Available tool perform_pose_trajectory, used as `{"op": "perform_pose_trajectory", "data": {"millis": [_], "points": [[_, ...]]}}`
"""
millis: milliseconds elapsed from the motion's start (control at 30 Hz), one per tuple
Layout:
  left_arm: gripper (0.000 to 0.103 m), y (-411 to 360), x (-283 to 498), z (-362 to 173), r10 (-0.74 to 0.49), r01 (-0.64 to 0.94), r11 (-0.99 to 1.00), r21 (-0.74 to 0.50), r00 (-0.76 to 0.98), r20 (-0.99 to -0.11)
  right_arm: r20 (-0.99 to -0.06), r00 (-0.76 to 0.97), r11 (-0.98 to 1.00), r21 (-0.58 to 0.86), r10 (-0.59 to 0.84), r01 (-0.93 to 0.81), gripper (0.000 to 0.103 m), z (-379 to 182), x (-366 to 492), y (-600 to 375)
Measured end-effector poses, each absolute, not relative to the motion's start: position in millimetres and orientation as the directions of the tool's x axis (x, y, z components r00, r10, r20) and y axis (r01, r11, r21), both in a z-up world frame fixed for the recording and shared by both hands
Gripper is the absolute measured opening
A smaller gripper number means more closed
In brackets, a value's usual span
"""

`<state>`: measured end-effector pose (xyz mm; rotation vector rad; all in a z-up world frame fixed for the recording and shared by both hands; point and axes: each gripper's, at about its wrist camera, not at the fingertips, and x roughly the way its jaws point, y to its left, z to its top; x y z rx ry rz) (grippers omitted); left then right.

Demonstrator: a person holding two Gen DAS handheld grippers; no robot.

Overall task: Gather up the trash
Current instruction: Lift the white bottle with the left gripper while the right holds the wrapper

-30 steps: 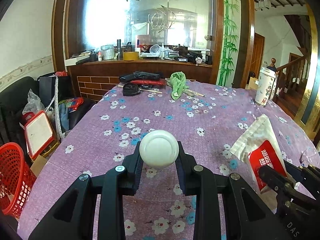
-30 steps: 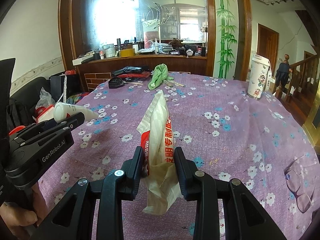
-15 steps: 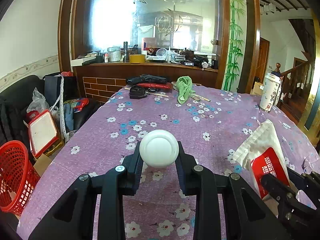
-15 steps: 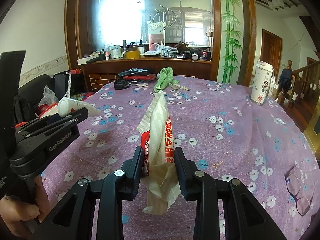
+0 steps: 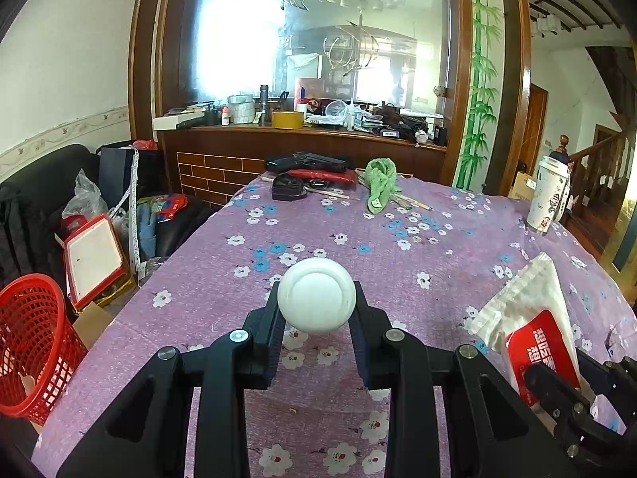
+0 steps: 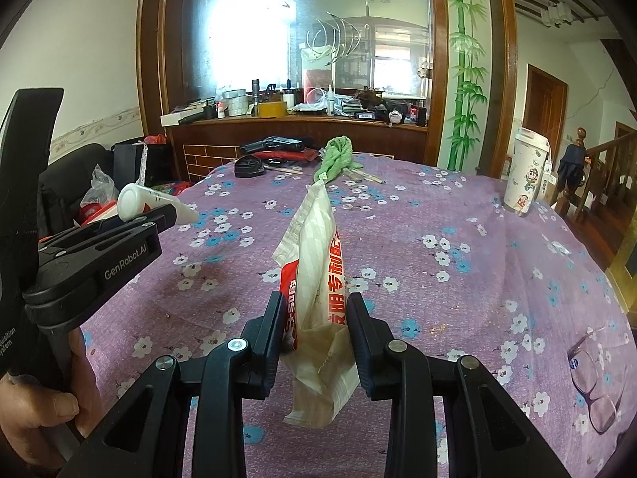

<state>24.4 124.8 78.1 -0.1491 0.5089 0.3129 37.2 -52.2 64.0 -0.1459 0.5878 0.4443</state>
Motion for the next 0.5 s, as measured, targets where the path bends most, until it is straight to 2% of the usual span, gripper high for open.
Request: {"op": "perform_pose_trajectory", "data": {"millis": [500], "points": [[0.029,130.3,21.4,78.8,0.281,-0.347,0.937,-0.049,0.826,-0.489,-0.559,0.752,0.894,-0.043,0.349,-0.447,0.034,63.4,33.1,-47.0]]}}
